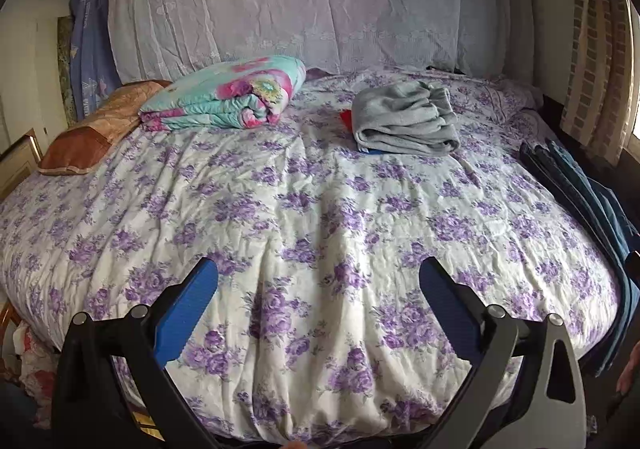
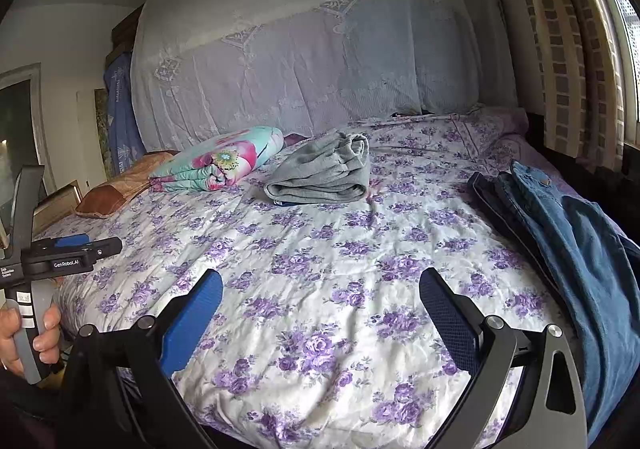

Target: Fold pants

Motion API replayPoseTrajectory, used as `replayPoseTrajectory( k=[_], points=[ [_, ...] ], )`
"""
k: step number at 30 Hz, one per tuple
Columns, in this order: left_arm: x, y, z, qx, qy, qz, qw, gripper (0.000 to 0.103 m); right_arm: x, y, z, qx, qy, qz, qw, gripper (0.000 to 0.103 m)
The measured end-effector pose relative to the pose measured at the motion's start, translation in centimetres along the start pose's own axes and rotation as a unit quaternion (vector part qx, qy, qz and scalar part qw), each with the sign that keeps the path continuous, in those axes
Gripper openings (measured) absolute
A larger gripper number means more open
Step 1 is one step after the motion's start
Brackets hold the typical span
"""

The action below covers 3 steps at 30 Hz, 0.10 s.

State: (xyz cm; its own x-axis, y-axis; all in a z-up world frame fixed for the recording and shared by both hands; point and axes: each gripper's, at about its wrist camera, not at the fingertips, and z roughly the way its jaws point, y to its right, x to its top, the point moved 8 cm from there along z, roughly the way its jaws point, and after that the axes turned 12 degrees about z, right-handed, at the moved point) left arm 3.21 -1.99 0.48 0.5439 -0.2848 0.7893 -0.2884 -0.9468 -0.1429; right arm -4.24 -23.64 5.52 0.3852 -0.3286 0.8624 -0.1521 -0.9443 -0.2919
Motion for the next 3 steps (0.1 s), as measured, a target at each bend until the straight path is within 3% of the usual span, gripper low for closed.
replayPoseTrajectory(
  k=[3],
  points=[
    [-0.09,-0.17,0.18,-0.002,-0.004,-0.002,1.0000,0.098,-0.06,0.13,0.21,0.000,-0.002,0.002,1.000,0.099]
  ],
)
